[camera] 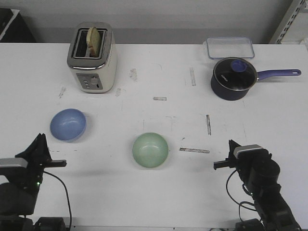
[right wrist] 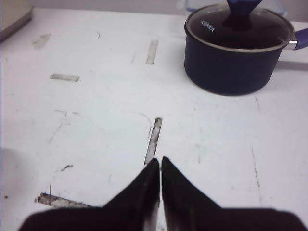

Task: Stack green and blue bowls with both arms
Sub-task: 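Release the green bowl and retract the right gripper, then reach the left gripper to the light blue bowl and grip its rim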

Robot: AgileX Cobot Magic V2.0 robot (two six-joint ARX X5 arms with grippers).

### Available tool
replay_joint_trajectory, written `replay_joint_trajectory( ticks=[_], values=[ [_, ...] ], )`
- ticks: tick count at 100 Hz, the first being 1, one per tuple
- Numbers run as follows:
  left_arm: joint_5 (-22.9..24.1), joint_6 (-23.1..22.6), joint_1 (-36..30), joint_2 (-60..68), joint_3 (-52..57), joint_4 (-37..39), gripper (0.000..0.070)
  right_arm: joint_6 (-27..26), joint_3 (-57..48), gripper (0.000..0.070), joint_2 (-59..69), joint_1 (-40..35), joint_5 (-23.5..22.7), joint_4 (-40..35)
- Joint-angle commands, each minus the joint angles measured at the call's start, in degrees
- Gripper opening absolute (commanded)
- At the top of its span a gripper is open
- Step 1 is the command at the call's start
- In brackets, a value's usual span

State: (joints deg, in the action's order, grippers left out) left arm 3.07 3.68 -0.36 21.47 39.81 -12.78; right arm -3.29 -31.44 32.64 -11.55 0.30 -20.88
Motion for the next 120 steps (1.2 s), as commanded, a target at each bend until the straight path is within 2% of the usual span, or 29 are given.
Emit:
replay_joint_trajectory(
  ticks=[1, 17, 31, 35, 49, 54, 68, 78, 88, 110, 115, 120],
  values=[
    [0.04, -3.32, 0.52, 7.02, 8.13, -3.34, 0.0001, -0.74, -0.39, 0.0000, 0.11, -0.11, 0.15, 1.18],
    [0.17, -3.78, 4.37, 22.05, 21.86, -12.52, 0.0001, -0.70, -0.39, 0.0000, 0.48, -0.11, 0.15, 1.57],
    [-0.90, -4.55, 10.86, 32.96, 26.99, -16.33, 0.0014, -0.70, -0.39, 0.0000, 1.33, -0.11, 0.07, 1.57],
    [-2.86, -4.55, 12.66, 35.39, 27.02, -16.33, 0.0070, -0.70, -0.39, 0.0000, 1.70, -0.11, 0.00, 1.60],
    [-7.61, -1.53, 17.05, 43.93, 27.02, -17.53, 0.0368, -0.35, -0.39, 0.0000, 2.67, -0.11, -0.28, 1.62],
    [-7.58, -0.81, 17.70, 46.82, 27.02, -18.21, 0.0419, -0.26, -0.39, 0.0000, 2.78, -0.11, -0.28, 1.60],
    [-7.61, 0.74, 18.21, 54.49, 27.02, -19.43, 0.0497, -0.28, -0.39, 0.0000, 3.06, -0.11, -0.48, 1.60],
    [-7.69, 1.01, 18.18, 59.41, 27.02, -20.39, 0.0501, -0.28, -0.39, 0.0000, 3.06, -0.11, -0.50, 1.62],
    [-9.81, 2.01, 17.97, 63.69, 27.02, -20.48, 0.0500, -0.28, -0.39, 0.0000, 3.06, -0.11, -0.50, 1.60],
    [-9.77, 4.07, 17.97, 69.83, 27.02, -20.68, 0.0483, -0.26, -0.39, 0.0000, 3.06, -0.11, -0.50, 1.60],
    [-9.77, 4.85, 17.97, 70.12, 27.02, -20.68, 0.0463, -0.28, -0.39, 0.0000, 3.06, -0.11, -0.50, 1.62],
    [-9.77, 4.92, 17.97, 70.12, 27.02, -20.50, 0.0395, -0.26, -0.39, 0.0000, 3.06, -0.11, -0.50, 1.62]
  ],
)
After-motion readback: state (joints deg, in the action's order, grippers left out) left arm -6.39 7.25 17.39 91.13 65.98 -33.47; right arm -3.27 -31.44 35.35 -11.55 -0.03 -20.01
